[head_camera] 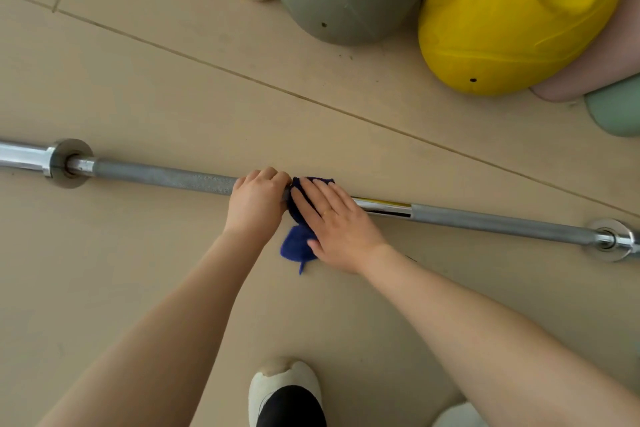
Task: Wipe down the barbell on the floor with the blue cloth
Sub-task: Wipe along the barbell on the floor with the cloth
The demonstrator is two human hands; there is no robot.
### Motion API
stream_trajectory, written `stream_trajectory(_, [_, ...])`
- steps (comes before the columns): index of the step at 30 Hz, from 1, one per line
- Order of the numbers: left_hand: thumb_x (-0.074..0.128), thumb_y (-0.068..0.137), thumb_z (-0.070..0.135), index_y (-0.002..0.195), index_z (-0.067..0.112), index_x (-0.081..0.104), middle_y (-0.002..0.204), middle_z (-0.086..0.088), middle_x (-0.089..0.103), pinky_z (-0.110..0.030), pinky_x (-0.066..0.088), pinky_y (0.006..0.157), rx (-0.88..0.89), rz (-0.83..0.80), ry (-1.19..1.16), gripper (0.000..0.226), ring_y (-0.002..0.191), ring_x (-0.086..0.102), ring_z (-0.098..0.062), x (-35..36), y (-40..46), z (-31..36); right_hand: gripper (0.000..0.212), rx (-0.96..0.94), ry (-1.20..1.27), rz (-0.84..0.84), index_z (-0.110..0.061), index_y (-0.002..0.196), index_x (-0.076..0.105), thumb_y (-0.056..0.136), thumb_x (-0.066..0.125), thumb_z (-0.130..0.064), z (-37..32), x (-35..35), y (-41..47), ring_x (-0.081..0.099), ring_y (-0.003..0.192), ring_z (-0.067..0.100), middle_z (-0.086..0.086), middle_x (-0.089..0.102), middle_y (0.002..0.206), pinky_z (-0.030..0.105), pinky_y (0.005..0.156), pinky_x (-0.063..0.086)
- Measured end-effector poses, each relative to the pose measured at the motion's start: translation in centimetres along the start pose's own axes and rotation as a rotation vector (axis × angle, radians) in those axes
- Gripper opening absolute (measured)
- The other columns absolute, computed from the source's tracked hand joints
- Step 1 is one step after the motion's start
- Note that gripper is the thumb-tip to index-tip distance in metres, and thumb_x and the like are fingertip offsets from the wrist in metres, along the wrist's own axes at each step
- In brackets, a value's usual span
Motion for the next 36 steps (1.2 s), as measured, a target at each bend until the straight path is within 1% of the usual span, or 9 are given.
stream_trajectory(3, [0.069,0.081,0.019,0.103,0.006,0.064,0.099,-0.011,0.063,-0.037,0.037,0.078,0.004,0.023,0.006,0.026,0.094,0.056,-0.033,-0.1,-0.1,0.0,0.098,-0.024,-0.095,-0.031,-0.010,0.141,0.024,0.064,0.070,-0.048,0.2,1.2,-0.9,0.040,0.134,0.029,0.012,0.039,0.147,0.038,0.113,0.011])
stream_trajectory(9, [0.086,0.049,0.003,0.067,0.004,0.061,0.065,-0.011,0.058,-0.032,0.041,0.052,0.102,0.051,0.109,0.031,0.056,0.057,-0.031,-0.3,-0.3,1.1,0.054,0.167,0.109,0.038,-0.008,0.120,0.057,0.068,0.063,-0.024,0.4,-0.9,2.4,0.063,0.091,0.029,0.009,0.066,0.104,0.035,0.086,0.046])
stream_trajectory(16, [0.085,0.039,0.001,0.063,0.008,0.060,0.059,-0.008,0.056,-0.029,0.042,0.048,0.107,0.049,0.152,0.035,0.051,0.056,-0.028,-0.3,-0.6,1.0,0.030,0.335,0.581,-0.411,-0.016,0.105,0.051,0.089,0.044,-0.041,3.8,0.3,4.1,0.056,0.101,0.032,0.010,0.061,0.113,0.035,0.074,0.040])
stream_trajectory(20, [0.080,0.062,0.007,0.082,0.007,0.062,0.080,-0.010,0.060,-0.033,0.040,0.063,0.082,0.014,0.156,0.027,0.075,0.058,-0.031,-0.1,-0.5,1.2,0.035,0.510,0.712,-0.441,-0.017,0.113,0.057,0.090,0.042,-0.040,7.6,1.2,1.2,0.057,0.103,0.030,0.010,0.061,0.117,0.035,0.084,0.045])
stream_trajectory(22, [0.067,0.081,0.014,0.101,0.008,0.059,0.100,-0.010,0.058,-0.036,0.037,0.076,0.042,-0.030,0.149,0.022,0.096,0.053,-0.032,0.3,-0.5,1.0,0.029,0.601,0.723,-0.447,-0.017,0.098,0.060,0.090,0.040,-0.037,10.3,1.4,-1.2,0.058,0.100,0.030,0.011,0.063,0.111,0.034,0.083,0.043])
stream_trajectory(25, [0.063,0.085,0.015,0.105,0.006,0.058,0.106,-0.012,0.057,-0.036,0.036,0.080,0.024,-0.021,0.132,0.022,0.100,0.051,-0.032,0.1,-0.6,0.9,0.026,0.706,0.731,-0.474,-0.026,0.068,0.048,0.091,0.038,-0.033,14.0,1.2,-4.7,0.054,0.087,0.026,0.008,0.059,0.094,0.032,0.076,0.039])
stream_trajectory(28, [0.064,0.084,0.012,0.104,0.005,0.059,0.104,-0.013,0.057,-0.037,0.037,0.080,0.022,-0.026,0.136,0.022,0.099,0.051,-0.033,0.2,-0.6,0.9,0.025,0.776,0.689,-0.450,-0.024,0.072,0.048,0.091,0.035,-0.033,14.9,1.2,-6.1,0.055,0.088,0.028,0.009,0.059,0.094,0.034,0.075,0.040])
stream_trajectory(31, [0.071,0.076,0.005,0.093,0.001,0.062,0.092,-0.017,0.060,-0.040,0.041,0.074,0.040,-0.015,0.128,0.020,0.088,0.056,-0.036,0.3,-0.8,1.2,0.025,0.784,0.328,-0.325,-0.011,0.099,0.054,0.093,0.036,-0.027,13.5,-0.1,-5.0,0.058,0.097,0.034,0.014,0.062,0.105,0.037,0.079,0.044])
stream_trajectory(36, [0.058,0.088,0.012,0.105,0.006,0.057,0.105,-0.011,0.057,-0.036,0.038,0.080,0.008,-0.052,0.181,0.019,0.101,0.052,-0.032,0.3,-0.4,1.3,0.037,0.403,0.272,-0.050,-0.001,0.109,0.055,0.083,0.061,-0.026,3.3,-1.5,-0.8,0.056,0.103,0.038,0.018,0.059,0.107,0.044,0.095,0.040])
Point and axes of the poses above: each hand's wrist, its own y-axis towards the middle knuckle, its own x-axis out of the palm, z = x × y, the point moved 9 cm from there along y, towards the middle knuckle
